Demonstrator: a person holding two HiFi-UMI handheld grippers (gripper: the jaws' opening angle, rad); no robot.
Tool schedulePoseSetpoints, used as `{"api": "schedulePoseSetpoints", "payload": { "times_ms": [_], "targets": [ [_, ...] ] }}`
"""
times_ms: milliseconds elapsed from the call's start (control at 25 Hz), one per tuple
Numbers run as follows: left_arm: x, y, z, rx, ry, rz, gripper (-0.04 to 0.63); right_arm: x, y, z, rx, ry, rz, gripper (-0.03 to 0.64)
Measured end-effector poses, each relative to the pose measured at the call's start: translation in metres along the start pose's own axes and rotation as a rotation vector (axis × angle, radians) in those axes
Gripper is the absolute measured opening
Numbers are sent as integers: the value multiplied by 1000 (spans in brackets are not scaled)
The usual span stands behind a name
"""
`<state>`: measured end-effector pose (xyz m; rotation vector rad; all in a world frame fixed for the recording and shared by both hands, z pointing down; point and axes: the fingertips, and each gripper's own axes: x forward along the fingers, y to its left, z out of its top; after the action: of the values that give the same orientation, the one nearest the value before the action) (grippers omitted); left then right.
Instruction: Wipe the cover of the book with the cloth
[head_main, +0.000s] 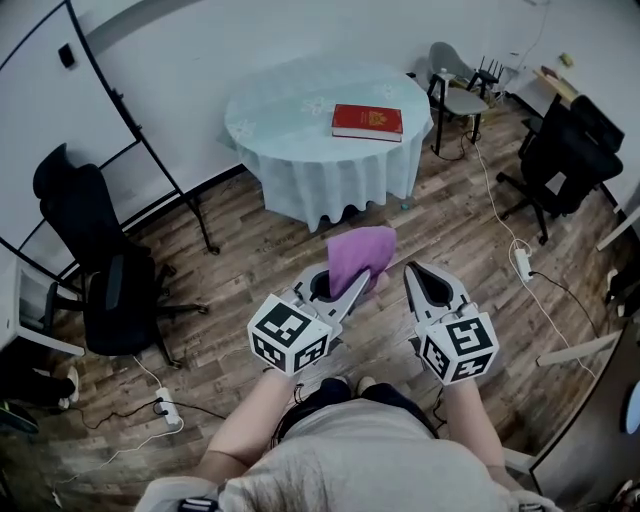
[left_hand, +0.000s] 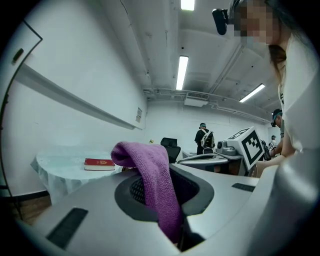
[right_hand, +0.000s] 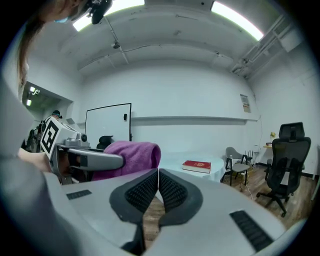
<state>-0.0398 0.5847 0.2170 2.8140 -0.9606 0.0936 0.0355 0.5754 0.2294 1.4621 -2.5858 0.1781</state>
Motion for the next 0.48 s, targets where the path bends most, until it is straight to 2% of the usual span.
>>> {"api": "schedulePoseSetpoints", "payload": {
  "times_ms": [200, 480],
  "targets": [
    [-4, 18, -1, -21, -10, -27, 63, 13, 11, 2, -15, 3, -43, 23],
    [1, 35, -2, -90, -31, -66, 63, 32, 14, -4, 2, 25, -71, 23]
  ]
}}
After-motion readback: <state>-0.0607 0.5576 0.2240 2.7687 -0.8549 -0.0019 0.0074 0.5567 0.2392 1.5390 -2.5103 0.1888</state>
